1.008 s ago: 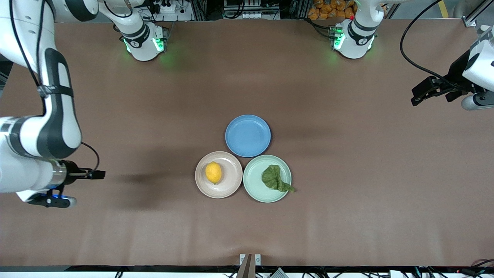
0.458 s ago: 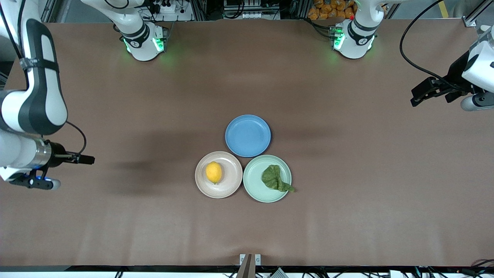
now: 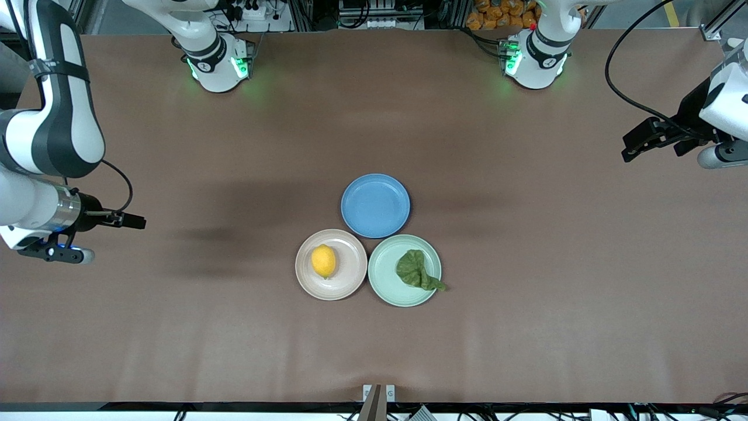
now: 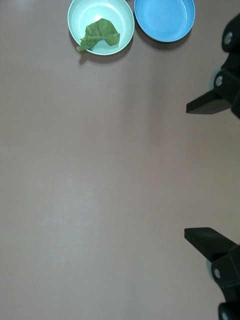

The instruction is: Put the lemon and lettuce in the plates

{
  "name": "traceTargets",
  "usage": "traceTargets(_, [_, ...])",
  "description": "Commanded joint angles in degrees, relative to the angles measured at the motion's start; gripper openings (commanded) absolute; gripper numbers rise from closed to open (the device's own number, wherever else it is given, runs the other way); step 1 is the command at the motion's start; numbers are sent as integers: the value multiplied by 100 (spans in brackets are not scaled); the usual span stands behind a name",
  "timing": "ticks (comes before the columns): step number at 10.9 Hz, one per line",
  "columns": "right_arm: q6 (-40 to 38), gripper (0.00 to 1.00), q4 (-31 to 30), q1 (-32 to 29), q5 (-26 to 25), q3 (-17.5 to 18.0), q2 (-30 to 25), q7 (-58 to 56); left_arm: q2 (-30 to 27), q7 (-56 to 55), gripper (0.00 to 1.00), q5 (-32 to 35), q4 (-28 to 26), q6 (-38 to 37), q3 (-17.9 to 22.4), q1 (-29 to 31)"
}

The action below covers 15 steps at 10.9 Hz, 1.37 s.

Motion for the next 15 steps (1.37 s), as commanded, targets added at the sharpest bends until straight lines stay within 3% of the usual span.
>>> traceTargets(1, [899,100,-1264,-52,-89,74,-726,50,-41,176,100,-77,-55,83,3,39])
traceTargets(5, [1314,100,-1882,-44,-71,82,-1061,50,-41,176,100,-77,-55,92,3,30])
traceTargets(11, [2263,100,-3341,-35,-71,82,-1826,50,-32,176,100,-77,-56,100,3,39])
traceTargets(15, [2020,100,-3256,-52,-71,82,-1871,50,-32,176,100,-77,-55,136,3,39])
